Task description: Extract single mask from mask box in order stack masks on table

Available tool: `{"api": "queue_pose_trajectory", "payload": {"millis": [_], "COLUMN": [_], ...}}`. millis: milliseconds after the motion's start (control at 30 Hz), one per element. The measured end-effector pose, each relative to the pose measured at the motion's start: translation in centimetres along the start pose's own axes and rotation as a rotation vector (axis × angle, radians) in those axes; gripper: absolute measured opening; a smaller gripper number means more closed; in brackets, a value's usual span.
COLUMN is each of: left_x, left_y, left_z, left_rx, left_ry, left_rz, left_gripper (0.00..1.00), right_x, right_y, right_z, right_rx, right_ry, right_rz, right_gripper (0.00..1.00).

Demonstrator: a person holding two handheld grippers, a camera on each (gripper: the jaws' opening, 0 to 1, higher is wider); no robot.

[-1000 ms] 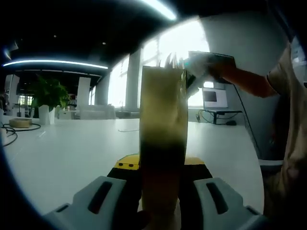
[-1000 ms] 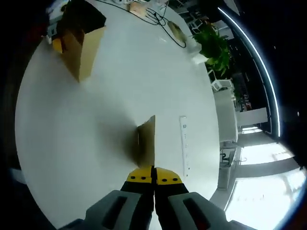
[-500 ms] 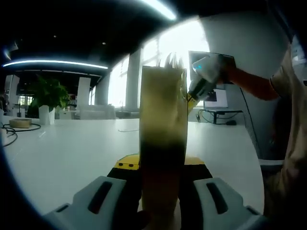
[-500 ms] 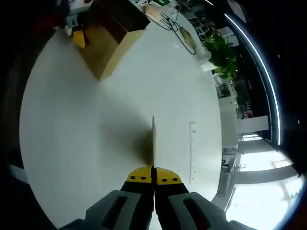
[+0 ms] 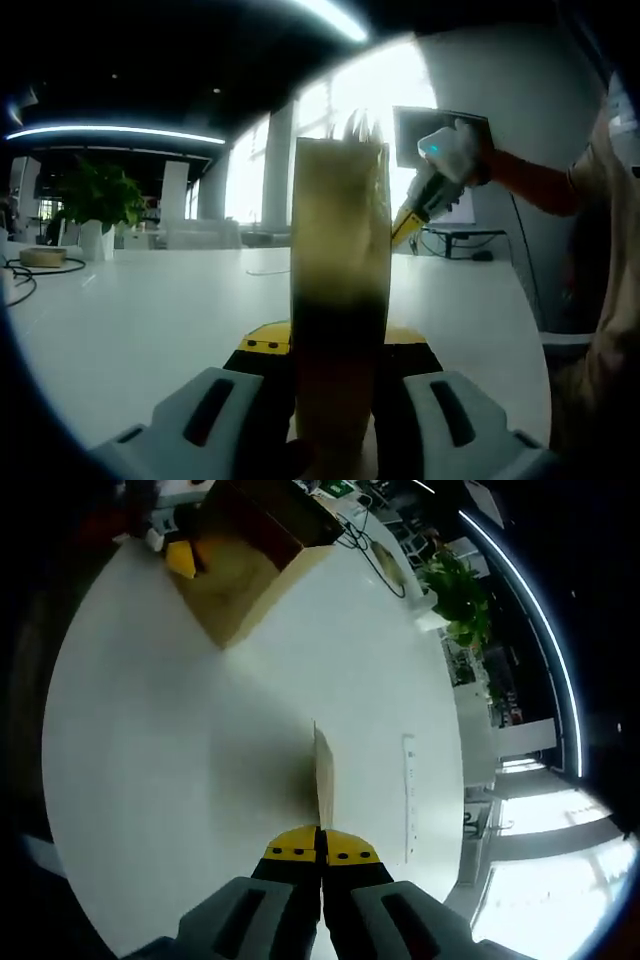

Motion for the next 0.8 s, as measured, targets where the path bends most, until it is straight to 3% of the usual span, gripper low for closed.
{"api": "queue_pose_trajectory", "payload": {"millis": [800], "left_x": [0.0], "left_y": [0.0], "left_z": [-0.1], "left_rx": [0.003], "left_ry": [0.004], "left_rz": [0.0], "left_gripper": [0.19], "right_x": [-0.1], "right_y": [0.9], "right_z": [4.2], "right_rx": [-0.059], "right_ry": [0.019], "right_rz": [-0.034], "right_gripper": [0.0]}}
Point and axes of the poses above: the point that each gripper's makers call its tool centre point, and the gripper's own axes: y roughly forward along the fingers, z roughly to its left, x roughly out of its top, the point moved 7 cm from there along -y, roughly backward along the fingers, and after that the axes turned 3 degrees about z, right-handed, at the moved point
